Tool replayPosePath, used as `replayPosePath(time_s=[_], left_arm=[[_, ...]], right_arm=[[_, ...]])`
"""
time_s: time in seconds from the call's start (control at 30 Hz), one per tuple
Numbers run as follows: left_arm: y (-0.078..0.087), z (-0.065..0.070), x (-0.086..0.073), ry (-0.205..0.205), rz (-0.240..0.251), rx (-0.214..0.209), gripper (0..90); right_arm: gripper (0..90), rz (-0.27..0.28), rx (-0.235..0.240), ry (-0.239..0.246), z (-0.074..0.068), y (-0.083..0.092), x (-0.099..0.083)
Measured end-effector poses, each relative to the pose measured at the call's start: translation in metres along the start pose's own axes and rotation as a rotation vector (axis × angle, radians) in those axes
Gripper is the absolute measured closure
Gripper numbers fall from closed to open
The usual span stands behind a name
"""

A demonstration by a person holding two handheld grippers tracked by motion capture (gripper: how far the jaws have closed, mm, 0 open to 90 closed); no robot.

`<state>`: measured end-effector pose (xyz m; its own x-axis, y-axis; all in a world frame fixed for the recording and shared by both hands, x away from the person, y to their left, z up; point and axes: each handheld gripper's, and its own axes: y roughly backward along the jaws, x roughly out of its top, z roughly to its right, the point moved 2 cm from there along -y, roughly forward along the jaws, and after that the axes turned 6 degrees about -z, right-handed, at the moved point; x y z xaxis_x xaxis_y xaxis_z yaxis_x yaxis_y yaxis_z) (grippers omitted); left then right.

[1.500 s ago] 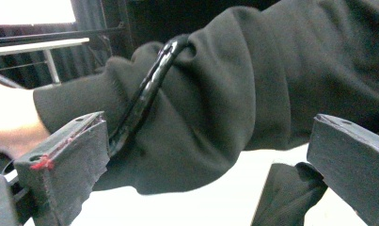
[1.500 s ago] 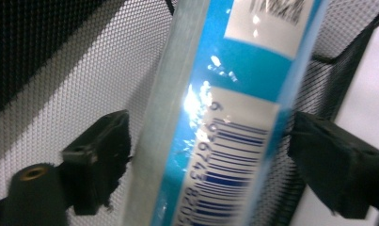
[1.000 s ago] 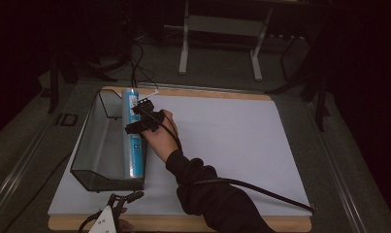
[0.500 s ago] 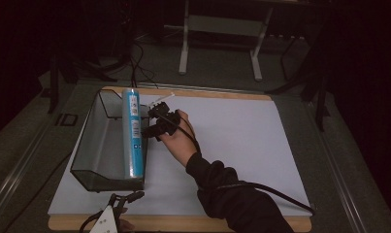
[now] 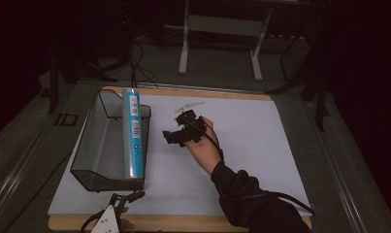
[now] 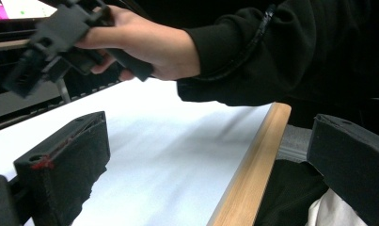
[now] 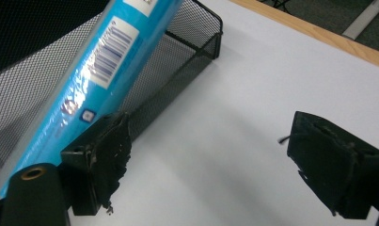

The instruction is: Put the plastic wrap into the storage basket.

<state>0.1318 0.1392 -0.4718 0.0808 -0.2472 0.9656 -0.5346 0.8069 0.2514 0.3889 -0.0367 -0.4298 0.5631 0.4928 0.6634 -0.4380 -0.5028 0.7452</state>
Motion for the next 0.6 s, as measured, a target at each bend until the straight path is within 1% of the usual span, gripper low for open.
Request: replayPosePath(time_s=[0.13, 0.37, 0.43, 0.5, 0.53, 0.57, 0.6], left_arm=[[0.0, 0.0, 0.0, 0.0, 0.0, 0.002, 0.7], [-0.001, 0.0, 0.0, -0.002, -0.003, 0.002, 0.6], [-0.001, 0.001, 0.0, -0.002, -0.004, 0.002, 0.6], [-0.001, 0.0, 0.0, 0.0, -0.003, 0.003, 0.7], [-0.001, 0.0, 0.0, 0.001, -0.003, 0.002, 0.7], [-0.001, 0.0, 0.0, -0.001, -0.005, 0.003, 0.7], [-0.001, 0.0, 0.0, -0.002, -0.005, 0.003, 0.7]], right_arm=[[13.6, 0.012, -0.008, 0.003, 0.008, 0.006, -0.015], [13.2, 0.029, 0.013, -0.017, 0.023, 0.014, -0.041], [12.7, 0.028, 0.027, -0.021, 0.028, 0.015, -0.05], [12.2, 0.035, 0.025, -0.025, 0.032, 0.016, -0.058], [12.2, 0.034, 0.034, -0.031, 0.034, 0.017, -0.062], [12.1, 0.024, 0.034, -0.039, 0.039, 0.018, -0.07], [12.1, 0.024, 0.034, -0.039, 0.039, 0.018, -0.07]])
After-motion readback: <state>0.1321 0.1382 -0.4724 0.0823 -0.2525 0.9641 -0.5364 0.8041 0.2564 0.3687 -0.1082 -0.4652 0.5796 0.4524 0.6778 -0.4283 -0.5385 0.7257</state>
